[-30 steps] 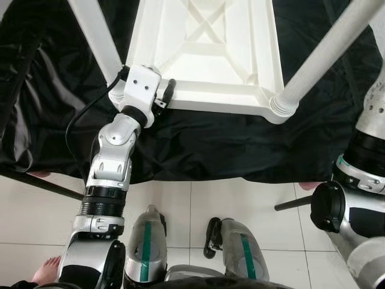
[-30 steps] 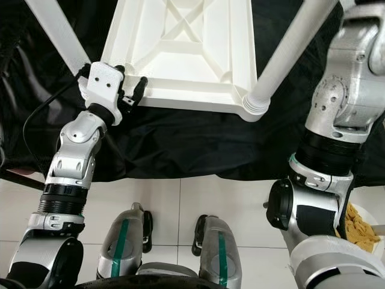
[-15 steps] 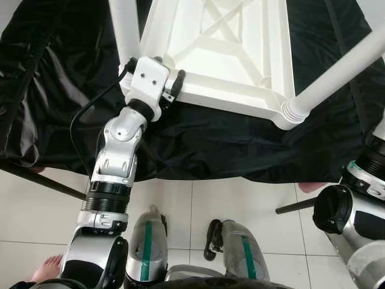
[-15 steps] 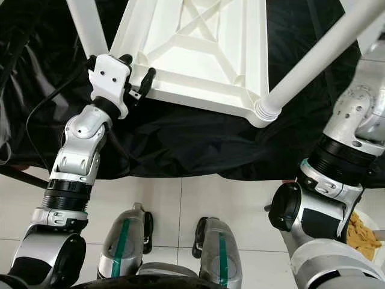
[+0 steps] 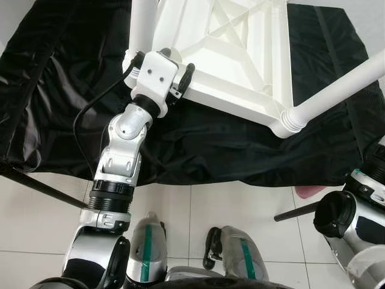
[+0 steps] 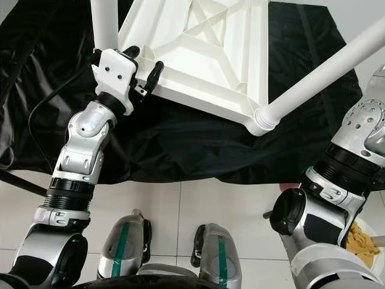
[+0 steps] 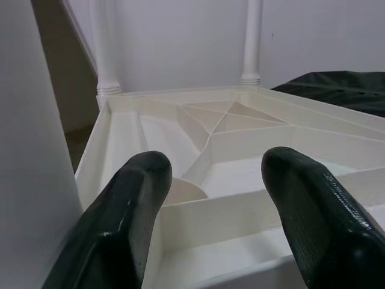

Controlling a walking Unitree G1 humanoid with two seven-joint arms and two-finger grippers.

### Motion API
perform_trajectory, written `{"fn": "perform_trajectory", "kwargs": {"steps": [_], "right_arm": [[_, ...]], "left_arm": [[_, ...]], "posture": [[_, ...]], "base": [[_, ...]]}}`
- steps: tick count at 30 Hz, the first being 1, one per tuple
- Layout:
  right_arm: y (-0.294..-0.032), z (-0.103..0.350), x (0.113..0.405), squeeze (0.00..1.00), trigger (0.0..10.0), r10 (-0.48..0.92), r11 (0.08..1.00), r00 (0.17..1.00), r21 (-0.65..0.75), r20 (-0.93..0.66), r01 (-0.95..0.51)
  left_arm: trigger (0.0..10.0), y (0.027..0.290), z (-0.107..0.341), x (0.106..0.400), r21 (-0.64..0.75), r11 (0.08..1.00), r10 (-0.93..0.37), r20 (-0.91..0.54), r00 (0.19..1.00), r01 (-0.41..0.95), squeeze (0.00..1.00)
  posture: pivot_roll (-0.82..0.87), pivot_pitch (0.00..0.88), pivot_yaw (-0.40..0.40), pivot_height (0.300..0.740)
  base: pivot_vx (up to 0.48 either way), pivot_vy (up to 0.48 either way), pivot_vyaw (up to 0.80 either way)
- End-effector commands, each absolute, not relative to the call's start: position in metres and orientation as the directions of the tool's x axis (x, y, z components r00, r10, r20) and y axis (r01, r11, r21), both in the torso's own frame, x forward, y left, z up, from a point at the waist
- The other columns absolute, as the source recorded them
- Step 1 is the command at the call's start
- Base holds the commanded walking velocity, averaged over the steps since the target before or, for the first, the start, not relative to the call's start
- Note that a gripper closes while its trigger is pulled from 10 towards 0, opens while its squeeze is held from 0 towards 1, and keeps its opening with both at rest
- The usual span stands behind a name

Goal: Building children table

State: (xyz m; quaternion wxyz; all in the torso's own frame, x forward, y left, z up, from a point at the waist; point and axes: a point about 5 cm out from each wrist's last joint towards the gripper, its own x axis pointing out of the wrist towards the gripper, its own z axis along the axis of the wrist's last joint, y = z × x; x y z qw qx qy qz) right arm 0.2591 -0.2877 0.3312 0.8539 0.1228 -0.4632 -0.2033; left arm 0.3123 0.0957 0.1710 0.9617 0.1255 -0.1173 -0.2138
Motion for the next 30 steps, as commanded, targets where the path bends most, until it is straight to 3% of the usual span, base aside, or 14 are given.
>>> {"fn": "perform_trajectory", "kwargs": {"steps": [1,19,28,30], "right_arm": [[-0.331,0.296,0.247,0.0,10.0,-0.728,0.684,0.421,0.612,0.541,0.397],[-0.329,0.203,0.272,0.0,10.0,-0.76,0.605,0.612,0.583,0.22,0.543],[-0.322,0.19,0.278,0.0,10.0,-0.725,0.627,0.67,0.556,0.161,0.545],[-0.319,0.189,0.282,0.0,10.0,-0.705,0.647,0.692,0.543,0.159,0.535]], "left_arm": [[10.0,0.126,0.143,0.313,0.251,0.935,-0.275,0.061,0.959,0.252,0.0],[10.0,0.127,0.152,0.313,0.25,0.937,-0.273,0.092,0.957,0.244,0.0],[10.0,0.107,0.168,0.299,0.208,0.876,-0.467,0.142,0.873,0.435,0.0],[10.0,0.092,0.175,0.28,0.166,0.772,-0.635,0.168,0.754,0.614,0.0]], "posture": [[0.07,0.0,0.049,0.74],[0.08,0.0,0.052,0.74],[0.08,0.005,0.045,0.74],[0.08,0.008,0.039,0.74]], "base": [[0.0,0.0,0.0],[0.0,0.0,0.0],[0.0,0.0,0.0],[0.0,0.0,0.0]]}}
